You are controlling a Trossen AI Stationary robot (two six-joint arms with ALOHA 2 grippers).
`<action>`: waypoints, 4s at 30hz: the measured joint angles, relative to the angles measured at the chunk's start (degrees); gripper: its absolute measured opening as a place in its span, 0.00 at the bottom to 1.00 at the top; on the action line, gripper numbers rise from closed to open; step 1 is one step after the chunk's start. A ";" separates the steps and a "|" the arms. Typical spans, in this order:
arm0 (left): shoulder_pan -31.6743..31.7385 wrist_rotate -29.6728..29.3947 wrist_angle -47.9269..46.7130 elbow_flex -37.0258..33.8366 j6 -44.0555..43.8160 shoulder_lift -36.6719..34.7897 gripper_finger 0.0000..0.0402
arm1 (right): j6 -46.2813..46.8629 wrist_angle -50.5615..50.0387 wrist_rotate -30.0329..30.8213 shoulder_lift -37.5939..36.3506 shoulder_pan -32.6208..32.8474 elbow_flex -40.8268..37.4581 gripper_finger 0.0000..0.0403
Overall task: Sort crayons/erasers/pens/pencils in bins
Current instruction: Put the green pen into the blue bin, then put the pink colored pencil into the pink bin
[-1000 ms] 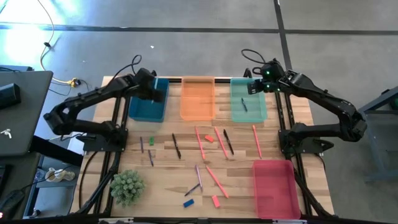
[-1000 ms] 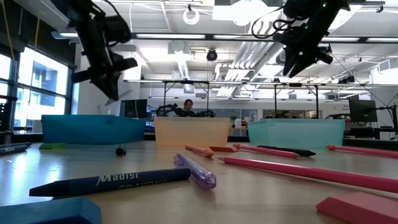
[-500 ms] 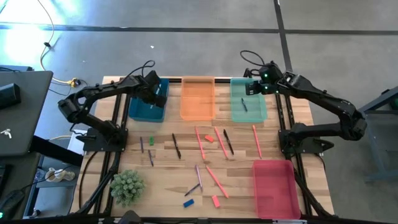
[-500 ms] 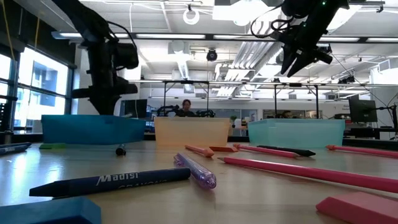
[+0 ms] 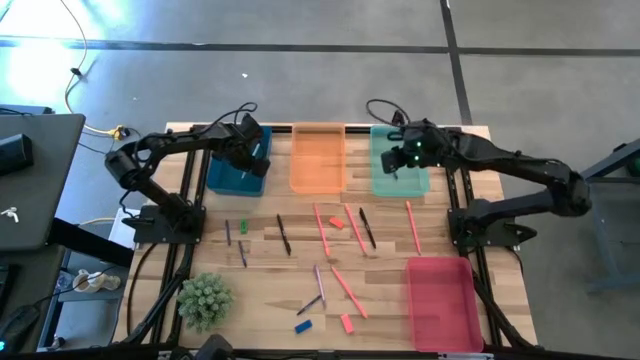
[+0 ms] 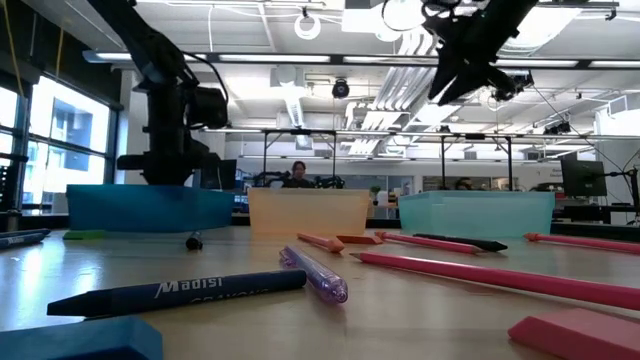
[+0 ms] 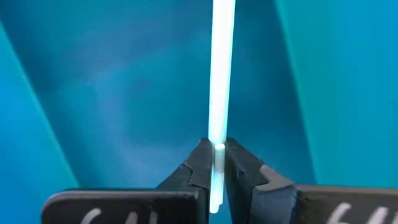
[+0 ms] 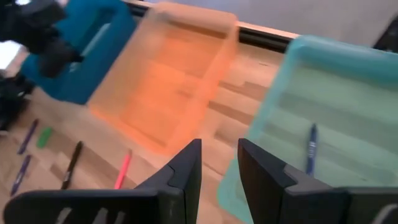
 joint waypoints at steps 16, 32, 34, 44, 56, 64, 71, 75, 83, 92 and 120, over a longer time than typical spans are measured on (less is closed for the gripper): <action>0.00 1.16 0.02 0.00 3.16 0.21 0.20 | 12.17 -8.57 2.41 0.00 12.97 0.00 0.24; -0.02 4.47 -6.32 7.74 6.56 0.19 0.34 | 21.76 -12.32 4.31 2.47 19.87 0.00 0.24; -0.02 4.77 -7.56 10.13 8.25 0.19 0.34 | 22.58 -14.15 4.24 3.15 21.00 0.00 0.24; 0.42 4.81 -16.46 22.99 14.62 -0.11 0.34 | 22.87 -20.84 2.32 5.56 24.76 0.01 0.24; -2.28 10.94 -18.40 27.91 14.97 -9.70 0.34 | 23.87 -32.95 2.99 5.85 24.88 -0.79 0.24; -4.94 9.52 -18.41 27.91 13.41 -14.54 0.34 | 27.87 -22.50 -3.07 2.19 24.58 -14.93 0.24; -5.09 9.39 -18.37 27.91 13.33 -14.55 0.34 | 33.18 -17.19 -6.96 1.41 24.58 -21.22 0.24; -5.07 9.25 -18.34 27.91 13.46 -14.54 0.34 | 35.69 -16.23 -7.41 1.44 24.58 -21.92 0.24; -5.44 6.69 -18.30 27.91 13.31 -14.53 0.34 | 35.38 -13.92 -7.37 1.55 24.58 -21.92 0.28; -5.42 5.65 -18.19 27.89 13.29 -14.49 0.34 | 37.04 -5.17 -7.93 1.55 24.60 -28.32 0.34; -5.44 5.80 -18.04 27.89 11.93 -14.49 0.34 | 42.65 -1.96 -9.03 13.61 24.62 -28.34 0.18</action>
